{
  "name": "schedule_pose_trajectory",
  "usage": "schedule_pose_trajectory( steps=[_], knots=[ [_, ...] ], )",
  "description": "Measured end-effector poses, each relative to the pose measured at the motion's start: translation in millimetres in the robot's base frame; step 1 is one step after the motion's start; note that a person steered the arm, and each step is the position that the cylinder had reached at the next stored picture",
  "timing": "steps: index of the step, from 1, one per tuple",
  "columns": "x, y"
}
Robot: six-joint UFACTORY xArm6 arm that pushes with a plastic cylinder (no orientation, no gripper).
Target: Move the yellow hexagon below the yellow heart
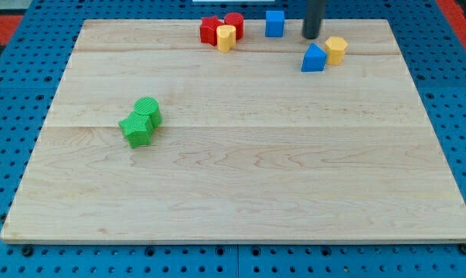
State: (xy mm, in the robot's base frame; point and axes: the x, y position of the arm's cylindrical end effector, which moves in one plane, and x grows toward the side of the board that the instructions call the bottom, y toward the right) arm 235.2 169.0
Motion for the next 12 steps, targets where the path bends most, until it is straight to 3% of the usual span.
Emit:
schedule_pose_trajectory(
  steps=[1,2,3,5,7,8,10,12],
  knots=[
    [5.5,77.6],
    [23.7,76.9],
    [36.5,58.0],
    [46.0,-65.7],
    [71.7,-83.6],
    [72.9,-130.9],
    [118.5,-154.7],
    [87.2,-217.7]
  ],
)
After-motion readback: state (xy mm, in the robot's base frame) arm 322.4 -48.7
